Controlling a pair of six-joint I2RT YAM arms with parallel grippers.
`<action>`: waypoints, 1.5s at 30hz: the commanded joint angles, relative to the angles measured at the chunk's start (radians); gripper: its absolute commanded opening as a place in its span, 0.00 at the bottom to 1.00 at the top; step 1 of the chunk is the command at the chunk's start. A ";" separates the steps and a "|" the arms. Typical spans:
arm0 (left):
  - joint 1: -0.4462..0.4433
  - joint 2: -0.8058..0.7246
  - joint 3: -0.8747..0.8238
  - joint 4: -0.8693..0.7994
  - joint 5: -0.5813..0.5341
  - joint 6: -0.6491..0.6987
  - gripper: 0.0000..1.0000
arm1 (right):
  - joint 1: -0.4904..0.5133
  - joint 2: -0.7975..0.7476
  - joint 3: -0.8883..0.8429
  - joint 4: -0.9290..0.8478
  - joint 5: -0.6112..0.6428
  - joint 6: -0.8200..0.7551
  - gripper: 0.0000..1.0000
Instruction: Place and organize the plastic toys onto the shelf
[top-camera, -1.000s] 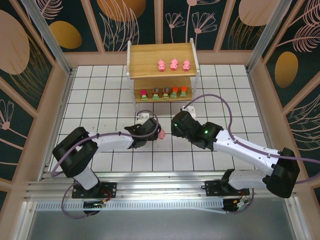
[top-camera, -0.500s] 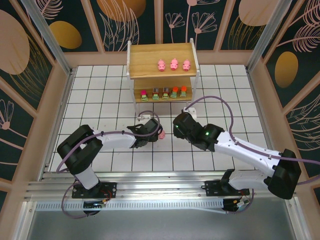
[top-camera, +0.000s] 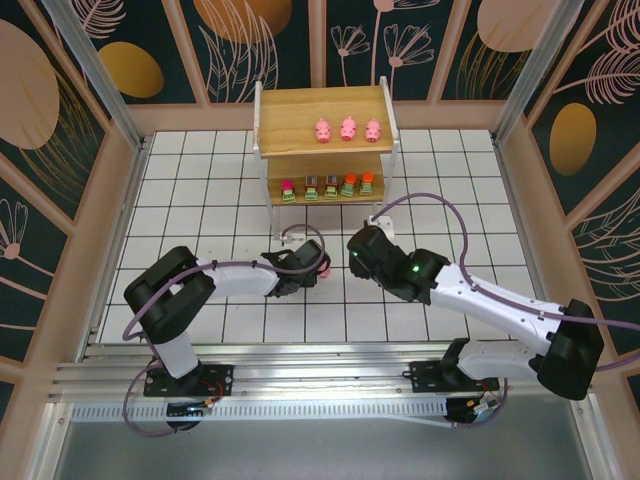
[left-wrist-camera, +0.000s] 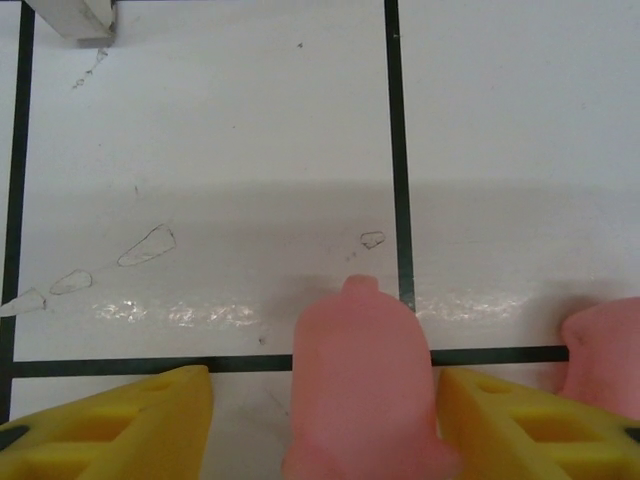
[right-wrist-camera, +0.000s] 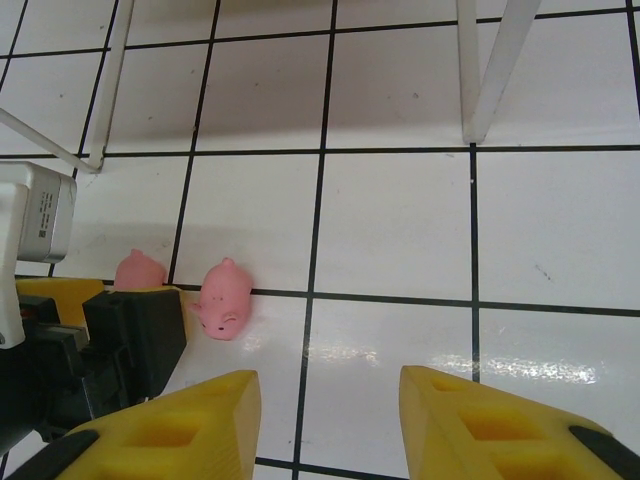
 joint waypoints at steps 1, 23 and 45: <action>-0.005 0.016 0.026 -0.018 -0.011 -0.008 0.57 | -0.002 -0.031 -0.020 0.008 0.004 0.014 0.40; -0.008 0.001 0.004 -0.030 -0.016 -0.026 0.32 | 0.000 -0.039 -0.021 0.006 0.007 0.013 0.34; -0.048 -0.249 0.167 -0.283 -0.113 0.000 0.29 | 0.001 -0.074 -0.058 0.039 0.022 0.007 0.33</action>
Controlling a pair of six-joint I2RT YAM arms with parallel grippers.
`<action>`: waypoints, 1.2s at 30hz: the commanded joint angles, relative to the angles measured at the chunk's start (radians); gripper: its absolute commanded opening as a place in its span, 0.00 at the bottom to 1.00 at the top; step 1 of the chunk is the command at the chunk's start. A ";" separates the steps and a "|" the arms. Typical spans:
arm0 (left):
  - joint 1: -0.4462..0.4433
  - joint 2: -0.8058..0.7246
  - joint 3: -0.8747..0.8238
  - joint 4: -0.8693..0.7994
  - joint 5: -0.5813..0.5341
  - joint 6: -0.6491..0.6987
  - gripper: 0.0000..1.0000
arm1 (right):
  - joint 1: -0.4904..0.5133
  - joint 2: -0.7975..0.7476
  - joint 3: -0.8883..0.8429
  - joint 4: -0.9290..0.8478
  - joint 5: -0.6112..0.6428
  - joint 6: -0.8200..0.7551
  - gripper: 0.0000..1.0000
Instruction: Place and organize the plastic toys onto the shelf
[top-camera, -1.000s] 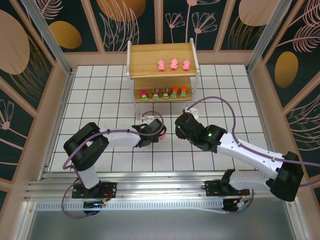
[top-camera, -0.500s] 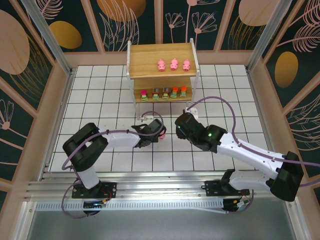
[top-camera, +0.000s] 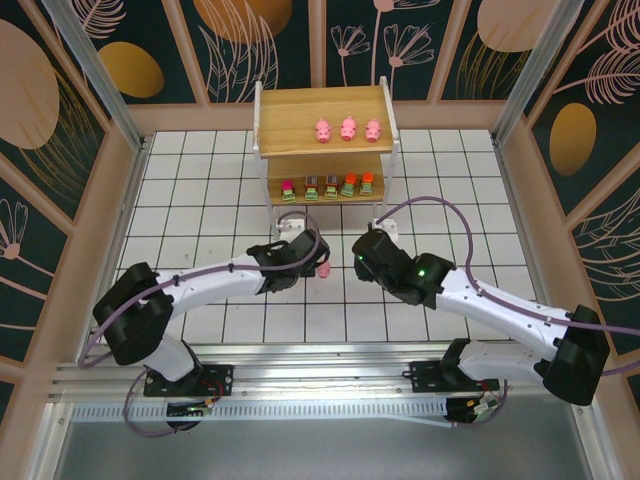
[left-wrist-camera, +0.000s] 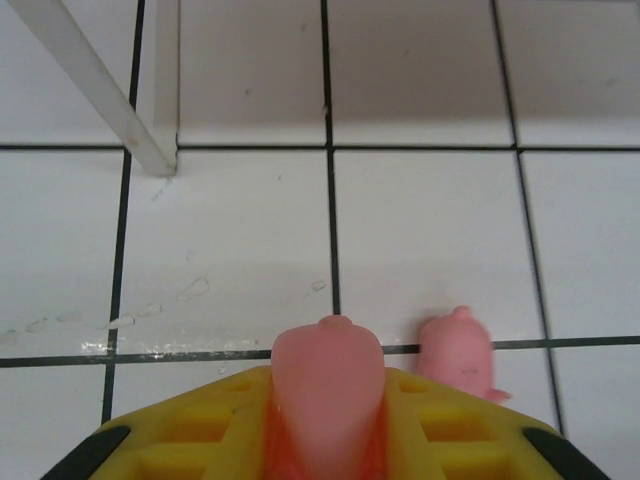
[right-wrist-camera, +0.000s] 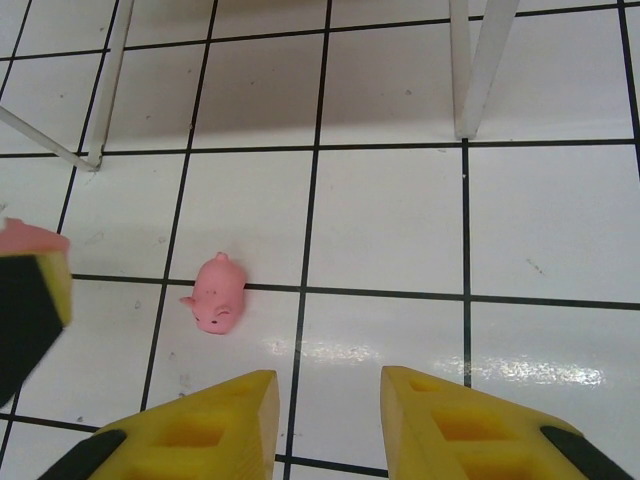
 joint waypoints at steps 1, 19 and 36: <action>-0.011 -0.060 0.083 -0.116 -0.048 0.011 0.29 | 0.001 -0.032 -0.018 0.027 0.020 0.007 0.33; -0.013 0.119 0.885 -0.533 -0.163 0.221 0.29 | 0.004 -0.089 -0.030 0.033 0.027 0.008 0.32; 0.134 0.304 1.256 -0.547 -0.102 0.323 0.31 | 0.012 -0.087 -0.053 0.088 -0.003 -0.012 0.33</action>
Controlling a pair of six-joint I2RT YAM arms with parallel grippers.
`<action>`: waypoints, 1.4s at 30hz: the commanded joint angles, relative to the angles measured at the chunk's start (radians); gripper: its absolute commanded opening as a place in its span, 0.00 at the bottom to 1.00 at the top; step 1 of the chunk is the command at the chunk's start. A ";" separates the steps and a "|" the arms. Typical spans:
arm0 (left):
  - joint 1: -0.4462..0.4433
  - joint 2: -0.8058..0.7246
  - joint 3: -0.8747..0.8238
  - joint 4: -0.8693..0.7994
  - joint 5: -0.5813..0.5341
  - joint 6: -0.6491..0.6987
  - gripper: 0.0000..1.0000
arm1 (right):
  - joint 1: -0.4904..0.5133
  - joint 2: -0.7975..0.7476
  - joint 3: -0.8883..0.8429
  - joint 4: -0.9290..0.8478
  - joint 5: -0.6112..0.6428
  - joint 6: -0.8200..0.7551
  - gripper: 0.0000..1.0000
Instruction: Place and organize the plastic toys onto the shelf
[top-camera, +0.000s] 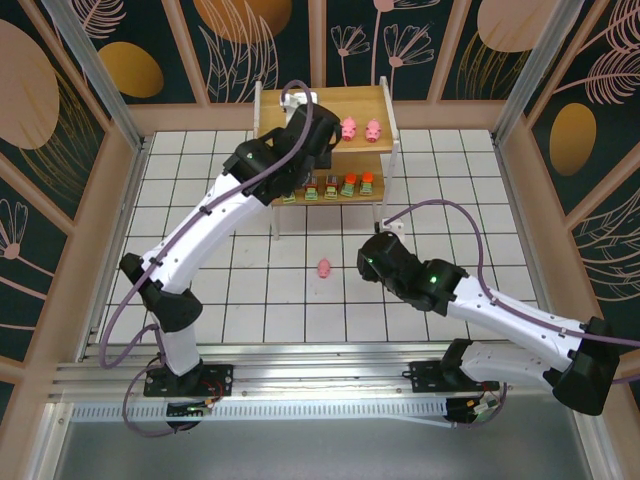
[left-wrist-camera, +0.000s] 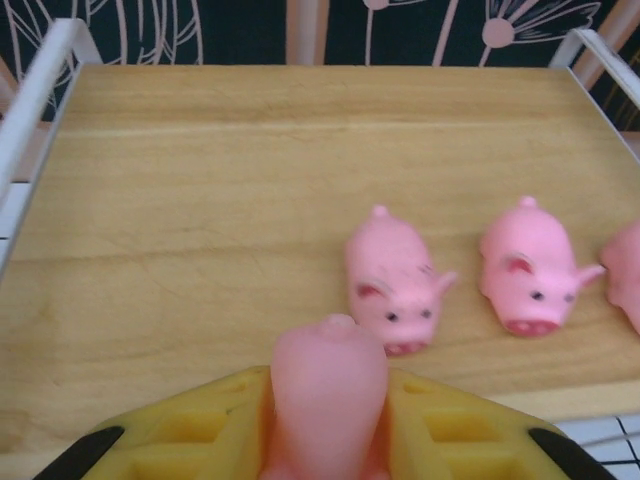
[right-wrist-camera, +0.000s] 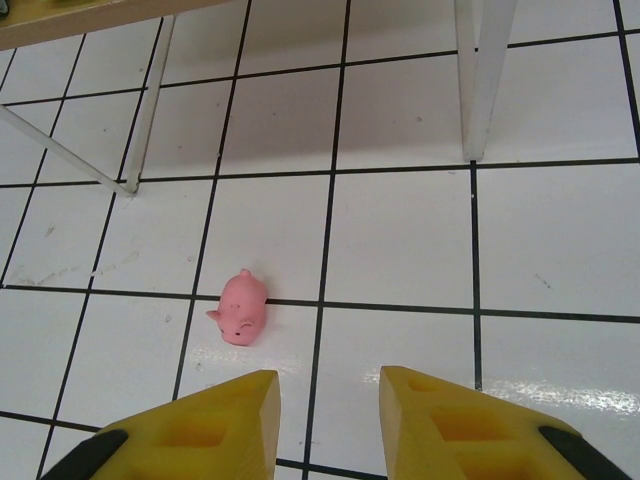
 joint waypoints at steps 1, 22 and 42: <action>0.021 0.012 0.037 0.004 0.017 0.039 0.31 | 0.010 0.001 -0.016 0.065 -0.008 -0.021 0.33; 0.086 0.052 0.026 0.046 0.063 0.059 0.32 | 0.010 0.116 0.014 0.135 -0.047 -0.058 0.35; 0.094 0.031 -0.050 0.105 0.080 0.043 0.45 | 0.011 0.136 0.018 0.138 -0.067 -0.062 0.37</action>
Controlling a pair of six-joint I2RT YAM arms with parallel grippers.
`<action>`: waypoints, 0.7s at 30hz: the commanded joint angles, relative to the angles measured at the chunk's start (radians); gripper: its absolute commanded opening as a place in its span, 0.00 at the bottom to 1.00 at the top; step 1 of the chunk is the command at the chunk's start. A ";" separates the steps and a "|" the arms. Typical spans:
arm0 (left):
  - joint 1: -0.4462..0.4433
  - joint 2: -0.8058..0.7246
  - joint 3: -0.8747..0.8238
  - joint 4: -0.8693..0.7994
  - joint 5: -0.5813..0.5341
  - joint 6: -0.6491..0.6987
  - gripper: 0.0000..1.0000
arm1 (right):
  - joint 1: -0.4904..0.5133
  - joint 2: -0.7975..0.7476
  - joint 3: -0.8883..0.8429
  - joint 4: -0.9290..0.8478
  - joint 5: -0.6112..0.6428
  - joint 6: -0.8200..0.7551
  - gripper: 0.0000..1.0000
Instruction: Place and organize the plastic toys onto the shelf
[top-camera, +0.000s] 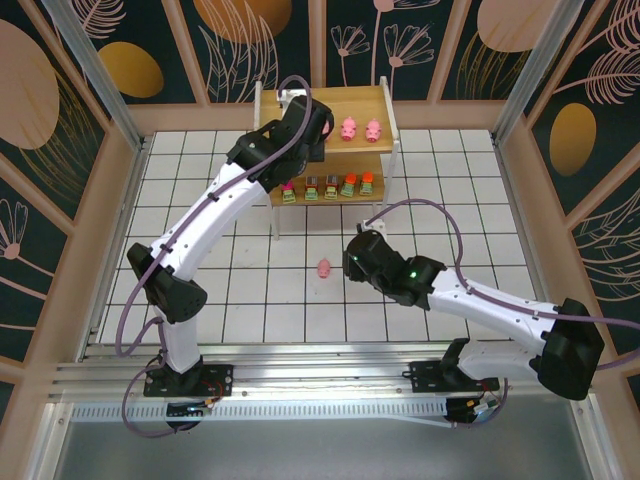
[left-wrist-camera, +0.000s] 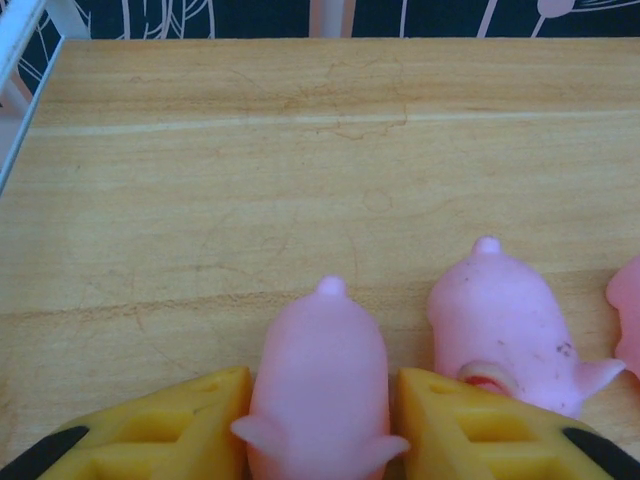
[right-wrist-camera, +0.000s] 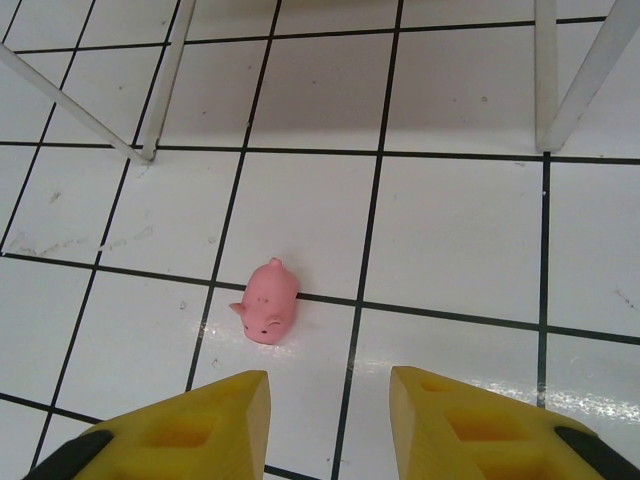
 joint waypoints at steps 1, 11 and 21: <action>0.008 -0.023 -0.013 0.048 0.022 0.001 0.46 | 0.008 0.006 0.020 0.020 -0.006 -0.009 0.37; 0.008 -0.089 -0.051 0.105 0.034 0.011 0.51 | 0.010 0.011 0.029 0.020 -0.004 -0.007 0.37; 0.008 -0.166 -0.112 0.145 0.020 0.006 0.52 | 0.026 0.024 0.040 0.023 0.001 -0.001 0.38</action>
